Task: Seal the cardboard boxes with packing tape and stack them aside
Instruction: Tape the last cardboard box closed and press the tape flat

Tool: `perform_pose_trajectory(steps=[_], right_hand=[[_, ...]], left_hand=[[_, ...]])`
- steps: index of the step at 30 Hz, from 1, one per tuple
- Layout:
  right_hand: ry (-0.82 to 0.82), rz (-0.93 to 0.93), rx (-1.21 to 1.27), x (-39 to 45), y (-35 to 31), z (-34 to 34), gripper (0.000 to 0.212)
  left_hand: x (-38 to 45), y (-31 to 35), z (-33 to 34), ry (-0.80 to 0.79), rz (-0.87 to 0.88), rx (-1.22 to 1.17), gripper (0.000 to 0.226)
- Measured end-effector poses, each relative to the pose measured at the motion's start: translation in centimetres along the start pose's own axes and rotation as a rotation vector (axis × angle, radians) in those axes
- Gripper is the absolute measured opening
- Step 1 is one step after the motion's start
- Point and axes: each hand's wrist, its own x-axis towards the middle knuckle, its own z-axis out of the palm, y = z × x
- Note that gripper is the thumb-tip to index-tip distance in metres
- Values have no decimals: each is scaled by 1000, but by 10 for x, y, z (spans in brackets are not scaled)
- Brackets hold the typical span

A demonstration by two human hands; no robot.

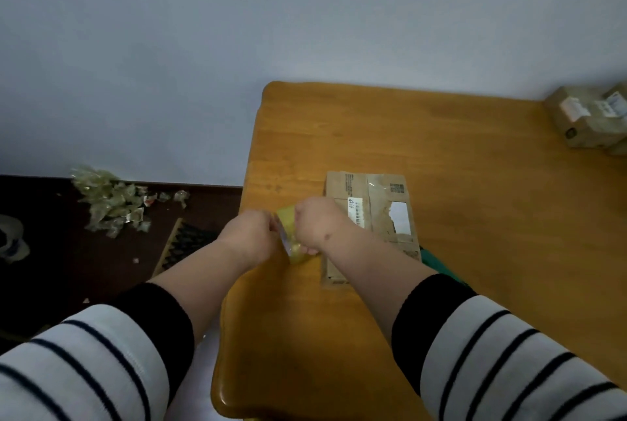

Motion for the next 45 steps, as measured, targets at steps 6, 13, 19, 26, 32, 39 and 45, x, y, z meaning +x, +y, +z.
perform_pose_trajectory(steps=[6,13,19,26,32,39,45], right_hand=[[-29,-4,145,-8,1,-1,31],[85,20,146,-13,5,2,25],[165,-35,-18,-7,4,10,39],[68,22,-57,-2,1,5,16],[77,149,570,-1,3,0,22],[57,284,985,-2,0,-6,22],[-47,318,1154,0,1,-12,23]], left_hand=[[0,-1,-6,-28,137,-192,15],[2,4,1,2,240,66,18],[7,10,2,-24,333,231,18],[12,12,1,-113,383,324,12],[7,10,0,34,395,454,45],[9,3,-10,247,524,407,22],[10,6,-22,218,611,448,7]])
